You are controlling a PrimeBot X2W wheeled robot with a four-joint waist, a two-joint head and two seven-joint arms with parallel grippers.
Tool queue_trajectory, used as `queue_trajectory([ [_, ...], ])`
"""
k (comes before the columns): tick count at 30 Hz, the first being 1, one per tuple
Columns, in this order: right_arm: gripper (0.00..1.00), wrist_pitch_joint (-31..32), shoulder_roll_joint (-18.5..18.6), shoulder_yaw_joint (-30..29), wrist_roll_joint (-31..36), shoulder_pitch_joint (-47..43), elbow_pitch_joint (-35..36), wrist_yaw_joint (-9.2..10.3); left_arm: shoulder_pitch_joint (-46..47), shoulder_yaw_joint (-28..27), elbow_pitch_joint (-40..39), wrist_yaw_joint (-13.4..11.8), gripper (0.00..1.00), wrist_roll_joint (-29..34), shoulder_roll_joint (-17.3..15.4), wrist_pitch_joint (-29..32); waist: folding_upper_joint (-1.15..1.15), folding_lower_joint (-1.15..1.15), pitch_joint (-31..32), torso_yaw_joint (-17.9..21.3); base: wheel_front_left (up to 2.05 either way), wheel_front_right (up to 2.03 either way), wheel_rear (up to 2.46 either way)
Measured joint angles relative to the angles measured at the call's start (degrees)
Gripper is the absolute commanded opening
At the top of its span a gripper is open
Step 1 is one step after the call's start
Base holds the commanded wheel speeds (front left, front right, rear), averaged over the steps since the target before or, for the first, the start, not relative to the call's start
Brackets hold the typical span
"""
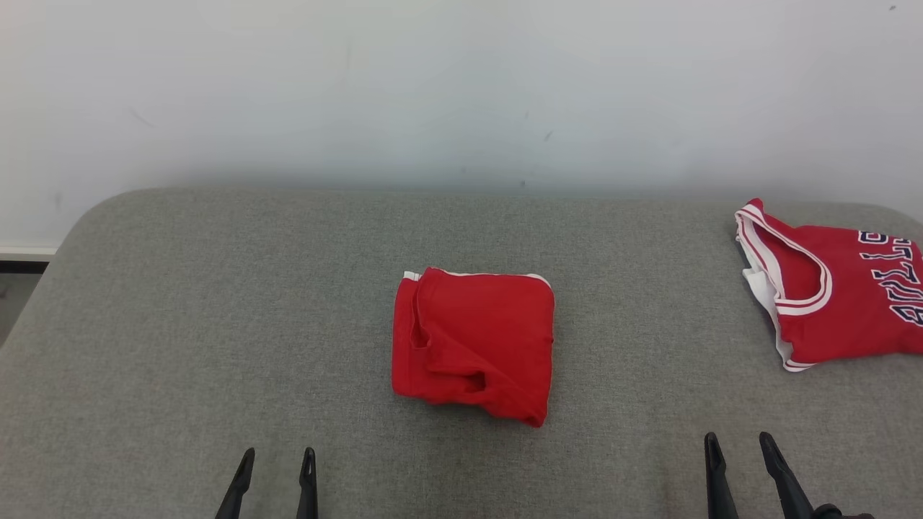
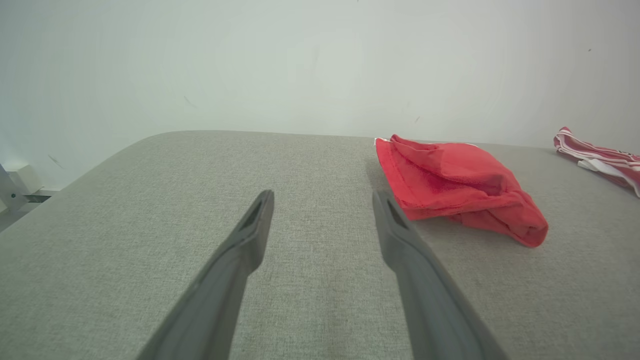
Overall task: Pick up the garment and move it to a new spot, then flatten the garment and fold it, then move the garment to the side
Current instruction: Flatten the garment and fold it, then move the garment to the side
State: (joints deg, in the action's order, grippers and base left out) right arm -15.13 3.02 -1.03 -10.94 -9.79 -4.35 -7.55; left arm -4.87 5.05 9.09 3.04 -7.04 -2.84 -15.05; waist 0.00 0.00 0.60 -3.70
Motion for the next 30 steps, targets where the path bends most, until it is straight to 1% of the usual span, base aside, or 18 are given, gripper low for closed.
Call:
queue_trajectory([
  [8, 1.00, 0.01, -0.07, -0.89, -0.67, -0.15, -1.37, 0.00, -1.07, -0.78, -0.29, -0.01, 1.00, 0.78, -0.01, 0.00, 0.00, 0.00, 0.29, 0.41, 0.00, 0.00, 0.00],
  [13, 1.00, 0.01, -0.08, -1.44, -0.65, -0.02, -2.07, 0.00, -1.19, -0.38, -0.73, -0.51, 1.00, 1.80, -0.01, 0.00, 0.00, 0.00, 0.24, 0.37, 0.00, 0.00, 0.00],
  [30, 1.00, 0.01, -0.09, -1.98, -0.04, 0.18, -3.16, 0.00, -1.91, -0.13, -0.89, -0.69, 1.00, 2.46, -0.01, 0.00, 0.00, 0.00, -0.21, 0.57, 0.00, 0.00, 0.00],
])
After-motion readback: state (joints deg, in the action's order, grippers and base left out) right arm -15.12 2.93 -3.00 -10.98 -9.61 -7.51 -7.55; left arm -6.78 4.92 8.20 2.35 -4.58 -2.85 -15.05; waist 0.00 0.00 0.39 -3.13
